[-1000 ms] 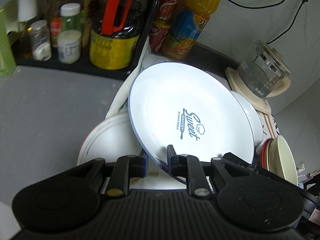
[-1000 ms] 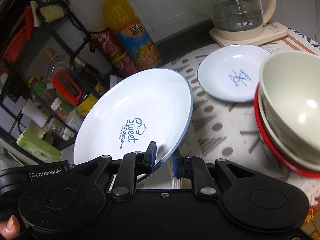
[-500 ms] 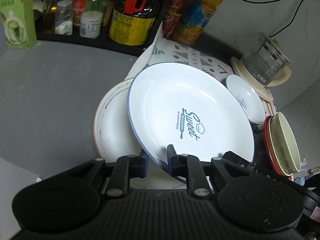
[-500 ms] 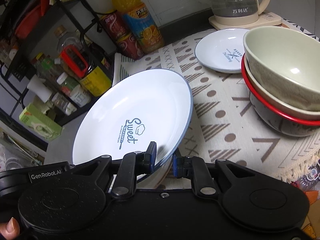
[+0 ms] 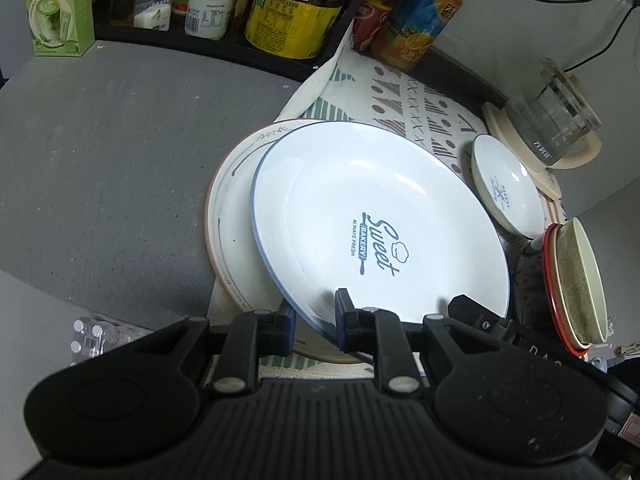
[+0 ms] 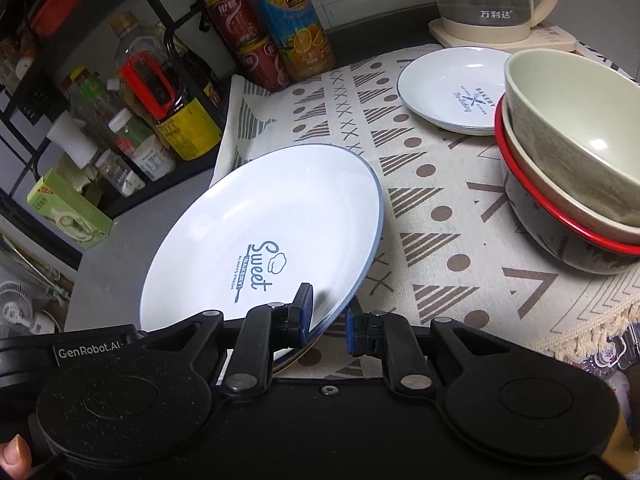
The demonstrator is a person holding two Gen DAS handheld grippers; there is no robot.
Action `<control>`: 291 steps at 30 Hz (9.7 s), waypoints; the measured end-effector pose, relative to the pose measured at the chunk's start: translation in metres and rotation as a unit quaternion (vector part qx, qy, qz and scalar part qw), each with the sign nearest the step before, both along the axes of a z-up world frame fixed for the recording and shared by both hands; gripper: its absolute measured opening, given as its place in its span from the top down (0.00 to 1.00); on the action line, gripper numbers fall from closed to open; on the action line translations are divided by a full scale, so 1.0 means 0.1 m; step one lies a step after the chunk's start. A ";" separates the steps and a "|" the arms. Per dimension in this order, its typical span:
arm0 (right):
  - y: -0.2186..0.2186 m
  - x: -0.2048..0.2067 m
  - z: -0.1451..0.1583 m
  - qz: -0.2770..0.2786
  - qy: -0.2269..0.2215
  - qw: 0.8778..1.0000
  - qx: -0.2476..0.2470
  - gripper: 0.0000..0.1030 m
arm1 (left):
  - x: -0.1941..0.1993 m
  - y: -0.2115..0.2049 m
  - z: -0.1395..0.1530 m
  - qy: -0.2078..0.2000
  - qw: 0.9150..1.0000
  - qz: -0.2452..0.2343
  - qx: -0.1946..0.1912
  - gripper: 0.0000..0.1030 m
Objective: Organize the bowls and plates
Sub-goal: 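Lift the 'Sweet' plate and lower it onto the large flower plate, then open both grippers to release the 'Sweet' plate onto the flower plate, then move both grippers toward the small white 'Bakery' plate by the kettle, then close both grippers on the rim of the 'Bakery' plate, then lift the 'Bakery' plate with both grippers over the plate stack, then lower the 'Bakery' plate onto the 'Sweet' plate with both grippers, then open both grippers and pull them back from the 'Bakery' plate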
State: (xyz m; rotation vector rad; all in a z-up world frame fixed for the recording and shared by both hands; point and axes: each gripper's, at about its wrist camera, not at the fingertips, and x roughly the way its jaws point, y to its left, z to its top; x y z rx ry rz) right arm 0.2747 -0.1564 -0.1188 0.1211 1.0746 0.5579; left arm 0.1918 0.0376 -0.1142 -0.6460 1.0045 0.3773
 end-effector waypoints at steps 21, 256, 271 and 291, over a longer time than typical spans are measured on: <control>0.19 0.18 -0.08 0.030 0.006 0.998 -0.061 0.87 | 0.16 0.25 0.19 0.076 0.997 -0.009 0.027 0.60; 0.39 0.74 -0.28 0.021 0.065 0.995 -0.078 0.84 | 0.26 0.66 -0.10 0.053 0.999 -0.001 0.013 0.45; 0.25 0.63 -0.24 0.026 0.084 0.995 -0.038 0.69 | 0.32 0.60 -0.28 0.076 0.997 0.009 0.030 0.46; -0.31 0.16 0.66 -0.002 -0.041 0.997 0.059 0.06 | 0.04 -0.01 0.42 0.019 0.996 -0.004 0.090 0.20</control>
